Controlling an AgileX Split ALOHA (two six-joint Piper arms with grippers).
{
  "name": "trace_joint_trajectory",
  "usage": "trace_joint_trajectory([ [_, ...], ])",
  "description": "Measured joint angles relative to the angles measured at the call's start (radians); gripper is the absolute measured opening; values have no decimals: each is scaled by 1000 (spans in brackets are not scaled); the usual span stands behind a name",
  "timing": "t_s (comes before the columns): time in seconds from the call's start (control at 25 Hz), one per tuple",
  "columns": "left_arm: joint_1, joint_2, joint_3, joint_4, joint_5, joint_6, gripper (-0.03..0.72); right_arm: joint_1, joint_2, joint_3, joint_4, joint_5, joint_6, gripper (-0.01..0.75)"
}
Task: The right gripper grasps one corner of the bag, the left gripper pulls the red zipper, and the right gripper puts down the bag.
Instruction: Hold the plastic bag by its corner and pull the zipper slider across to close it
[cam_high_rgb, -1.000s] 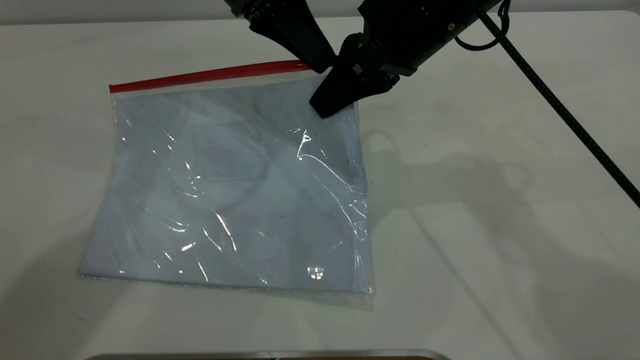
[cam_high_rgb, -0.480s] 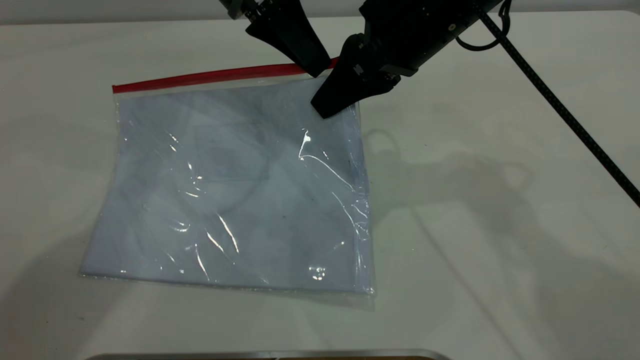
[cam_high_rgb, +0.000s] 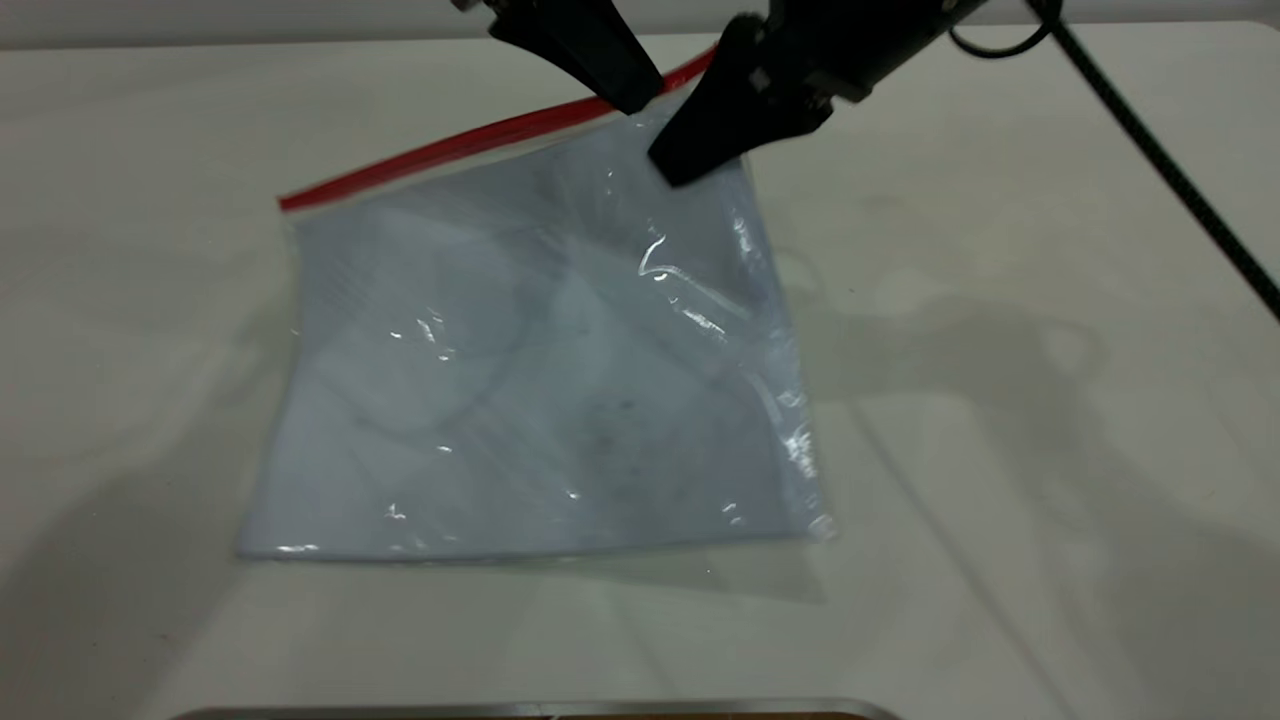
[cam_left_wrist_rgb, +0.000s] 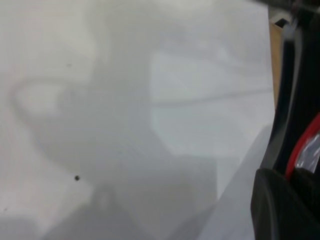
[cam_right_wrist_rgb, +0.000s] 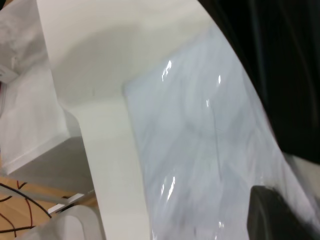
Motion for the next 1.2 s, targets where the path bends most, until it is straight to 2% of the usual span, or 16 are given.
trace_joint_trajectory([
  [0.4,61,0,0,53,0,-19,53,-25,-10,0,70,-6,-37,34],
  [1.2,138,1,0,375,0,-134,61,-124,-158,1,144,26,-113,34],
])
